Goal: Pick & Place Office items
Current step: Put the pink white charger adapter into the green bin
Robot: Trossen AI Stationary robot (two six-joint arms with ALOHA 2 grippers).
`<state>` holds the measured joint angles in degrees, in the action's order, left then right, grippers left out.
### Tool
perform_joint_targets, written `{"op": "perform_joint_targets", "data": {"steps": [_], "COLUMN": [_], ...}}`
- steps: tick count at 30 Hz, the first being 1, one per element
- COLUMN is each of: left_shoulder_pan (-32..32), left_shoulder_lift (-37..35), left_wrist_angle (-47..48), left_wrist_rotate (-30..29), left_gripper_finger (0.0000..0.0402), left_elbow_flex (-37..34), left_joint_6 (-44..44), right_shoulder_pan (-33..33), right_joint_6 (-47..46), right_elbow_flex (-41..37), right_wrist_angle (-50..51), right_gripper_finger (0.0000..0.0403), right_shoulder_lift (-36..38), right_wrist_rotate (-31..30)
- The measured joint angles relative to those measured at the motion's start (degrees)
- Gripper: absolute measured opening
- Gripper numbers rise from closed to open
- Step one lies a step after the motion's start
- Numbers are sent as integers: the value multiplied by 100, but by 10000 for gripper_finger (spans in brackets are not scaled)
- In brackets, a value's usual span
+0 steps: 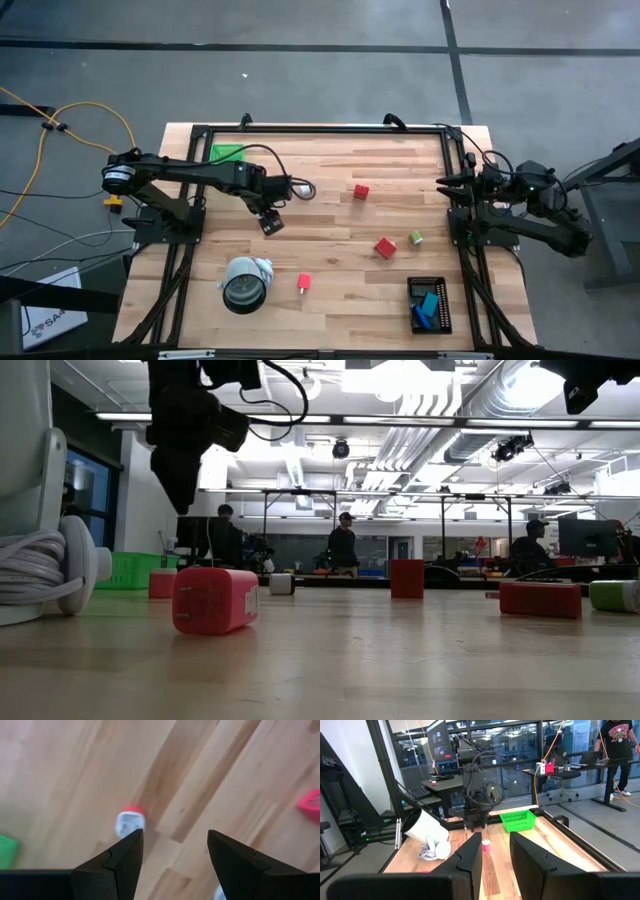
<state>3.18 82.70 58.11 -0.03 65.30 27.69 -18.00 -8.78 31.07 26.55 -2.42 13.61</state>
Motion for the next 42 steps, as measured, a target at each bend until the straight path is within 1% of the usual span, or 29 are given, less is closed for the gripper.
{"op": "perform_joint_targets", "data": {"steps": [4, 8, 10, 18, 25, 35, 42], "left_shoulder_pan": [0, 0, -20, -46, 7, 205, 413], "left_shoulder_lift": [-8, -9, -8, 162, 160, 157, 157], "left_wrist_angle": [35, 30, 30, -178, -704, -907, -1246], "left_wrist_rotate": [-90, -436, -480, -465, -468, -470, -238], "left_gripper_finger": [214, 214, 214, 214, 214, 214, 214], "left_elbow_flex": [0, -23, -85, -357, -797, -1091, -1371], "left_joint_6": [-212, -283, -253, -136, -408, -803, -1033], "right_shoulder_pan": [0, 0, 0, -1, 0, -1, -2], "right_joint_6": [0, 0, 0, 0, 2, 0, 0], "right_elbow_flex": [0, 0, 0, 0, 0, 0, 0], "right_wrist_angle": [2, 0, 0, -1, 3, 0, -1], "right_gripper_finger": [87, 87, 87, 87, 87, 87, 87], "right_shoulder_lift": [0, 0, 0, 0, 0, 0, 0], "right_wrist_rotate": [0, 2, 2, 2, 2, 2, 2]}}
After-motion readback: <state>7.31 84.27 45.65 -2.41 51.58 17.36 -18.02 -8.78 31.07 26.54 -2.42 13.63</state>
